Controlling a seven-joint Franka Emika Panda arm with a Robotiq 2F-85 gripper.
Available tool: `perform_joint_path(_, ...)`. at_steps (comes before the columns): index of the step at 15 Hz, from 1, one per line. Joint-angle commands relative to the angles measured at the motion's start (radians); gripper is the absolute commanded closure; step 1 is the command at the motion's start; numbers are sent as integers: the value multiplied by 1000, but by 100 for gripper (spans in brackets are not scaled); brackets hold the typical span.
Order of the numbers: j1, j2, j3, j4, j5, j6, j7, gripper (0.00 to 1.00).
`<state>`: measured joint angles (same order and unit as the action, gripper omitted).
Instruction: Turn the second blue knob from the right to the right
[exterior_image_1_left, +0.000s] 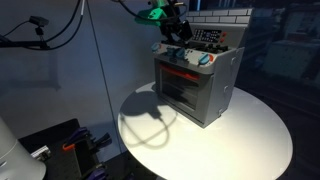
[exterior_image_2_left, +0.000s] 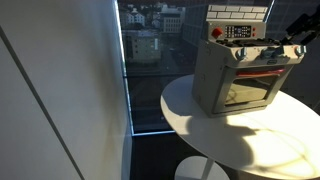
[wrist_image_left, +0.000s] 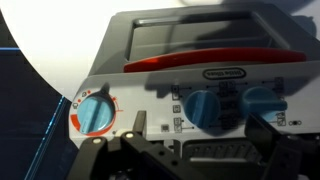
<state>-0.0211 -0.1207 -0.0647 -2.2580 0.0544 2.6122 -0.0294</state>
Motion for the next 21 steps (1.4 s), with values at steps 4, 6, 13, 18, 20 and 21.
perform_joint_path(4,-3,21,12,12,14,15,26,11)
perform_joint_path(6,-2,24,14,13,16,15,26,18)
perform_joint_path(13,-3,35,19,15,10,22,39,23)
perform_joint_path(18,-3,44,21,22,6,20,53,22)
perform_joint_path(20,-4,49,22,26,2,20,59,24)
perform_joint_path(21,-5,51,22,28,0,20,64,25)
